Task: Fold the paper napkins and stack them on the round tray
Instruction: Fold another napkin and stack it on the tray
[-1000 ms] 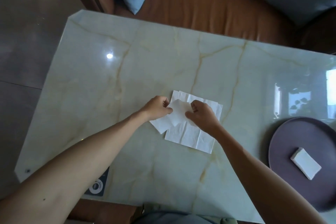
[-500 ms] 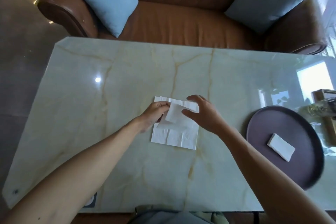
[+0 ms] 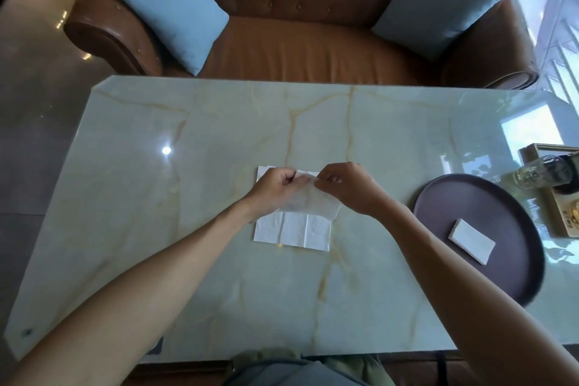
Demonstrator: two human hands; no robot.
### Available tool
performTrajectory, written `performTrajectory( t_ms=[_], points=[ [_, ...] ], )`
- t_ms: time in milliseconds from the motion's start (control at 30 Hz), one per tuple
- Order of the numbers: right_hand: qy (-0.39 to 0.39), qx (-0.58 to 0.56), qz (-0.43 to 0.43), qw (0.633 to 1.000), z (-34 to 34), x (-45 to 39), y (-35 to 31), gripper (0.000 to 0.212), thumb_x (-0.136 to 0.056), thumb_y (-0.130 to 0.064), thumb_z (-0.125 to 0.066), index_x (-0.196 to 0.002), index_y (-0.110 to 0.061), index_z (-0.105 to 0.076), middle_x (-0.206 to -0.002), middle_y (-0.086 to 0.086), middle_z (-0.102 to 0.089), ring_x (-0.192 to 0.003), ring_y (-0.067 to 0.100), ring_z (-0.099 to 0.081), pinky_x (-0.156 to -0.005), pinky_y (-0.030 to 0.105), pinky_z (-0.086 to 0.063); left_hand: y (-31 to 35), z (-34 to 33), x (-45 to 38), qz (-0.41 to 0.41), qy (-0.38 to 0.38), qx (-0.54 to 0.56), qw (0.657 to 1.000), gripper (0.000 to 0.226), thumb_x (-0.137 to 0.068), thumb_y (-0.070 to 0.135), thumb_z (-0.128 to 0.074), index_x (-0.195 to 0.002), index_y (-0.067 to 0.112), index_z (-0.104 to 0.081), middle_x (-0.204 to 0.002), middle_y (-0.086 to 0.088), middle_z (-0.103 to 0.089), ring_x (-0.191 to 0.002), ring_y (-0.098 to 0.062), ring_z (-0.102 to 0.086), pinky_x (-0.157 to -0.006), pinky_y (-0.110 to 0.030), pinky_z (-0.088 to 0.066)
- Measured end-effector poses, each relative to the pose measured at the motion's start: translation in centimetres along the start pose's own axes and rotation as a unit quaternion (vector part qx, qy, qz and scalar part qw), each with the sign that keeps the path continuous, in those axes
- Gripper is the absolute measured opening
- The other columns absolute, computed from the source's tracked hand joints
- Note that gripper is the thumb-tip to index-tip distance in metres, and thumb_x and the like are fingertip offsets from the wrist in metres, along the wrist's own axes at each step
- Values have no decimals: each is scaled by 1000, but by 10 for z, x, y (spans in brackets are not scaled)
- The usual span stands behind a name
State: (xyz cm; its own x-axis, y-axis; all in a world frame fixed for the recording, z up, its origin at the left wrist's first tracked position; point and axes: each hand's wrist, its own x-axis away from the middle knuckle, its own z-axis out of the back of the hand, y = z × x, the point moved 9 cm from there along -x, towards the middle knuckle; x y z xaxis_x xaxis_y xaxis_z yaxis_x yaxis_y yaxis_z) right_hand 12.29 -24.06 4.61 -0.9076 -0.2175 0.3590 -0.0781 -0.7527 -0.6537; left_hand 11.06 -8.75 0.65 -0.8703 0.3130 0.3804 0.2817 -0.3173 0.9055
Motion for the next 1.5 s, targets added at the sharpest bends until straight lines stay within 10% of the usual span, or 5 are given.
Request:
performTrajectory(
  t_ms=[433, 600, 800, 1167, 1500],
  points=[
    [7, -303, -121, 945, -2, 26, 71, 32, -95, -46, -64, -112, -20, -71, -109, 4, -77, -102, 16, -72, -91, 36, -52, 7, 14, 0, 7, 46, 59, 997, 68, -91, 53, -61, -99, -13, -56, -77, -6, -35, -70, -24, -29, -60, -34, -24],
    [32, -418, -182, 889, -30, 27, 66, 13, -94, -17, -68, -105, -10, -69, -98, 12, -69, -88, 24, -66, -90, 38, -54, 5, 3, -8, 31, 39, 66, 997, 27, -99, 32, -62, -101, 5, -67, -68, 5, -57, -59, -8, -51, -61, -27, -40],
    [104, -376, -198, 899, -24, 28, 74, 37, -92, -10, -67, -127, -17, -56, -100, 13, -72, -80, 19, -67, -72, 28, -52, -4, -5, -11, 34, 23, -9, 999, 76, -82, 29, -82, -146, 31, -41, -106, -9, -68, -92, -19, -67, -88, -34, -54],
    [31, -277, -143, 950, -8, 30, 72, 29, -87, -22, -76, -115, -16, -73, -93, -1, -65, -82, 11, -60, -75, 20, -45, 5, -27, -15, -36, 3, -199, 979, 16, -94, 27, -70, -109, 29, -74, -110, 4, -57, -102, -13, -60, -89, -22, -44],
    [33, -59, -88, 994, 13, 34, 84, 9, -88, -24, -70, -82, -23, -64, -81, -4, -63, -73, 16, -56, -63, 28, -40, 9, -59, -19, 8, -88, -189, 978, 16, -98, 34, -59, -103, 26, -73, -98, 8, -72, -90, -10, -67, -80, -32, -52]
  ],
)
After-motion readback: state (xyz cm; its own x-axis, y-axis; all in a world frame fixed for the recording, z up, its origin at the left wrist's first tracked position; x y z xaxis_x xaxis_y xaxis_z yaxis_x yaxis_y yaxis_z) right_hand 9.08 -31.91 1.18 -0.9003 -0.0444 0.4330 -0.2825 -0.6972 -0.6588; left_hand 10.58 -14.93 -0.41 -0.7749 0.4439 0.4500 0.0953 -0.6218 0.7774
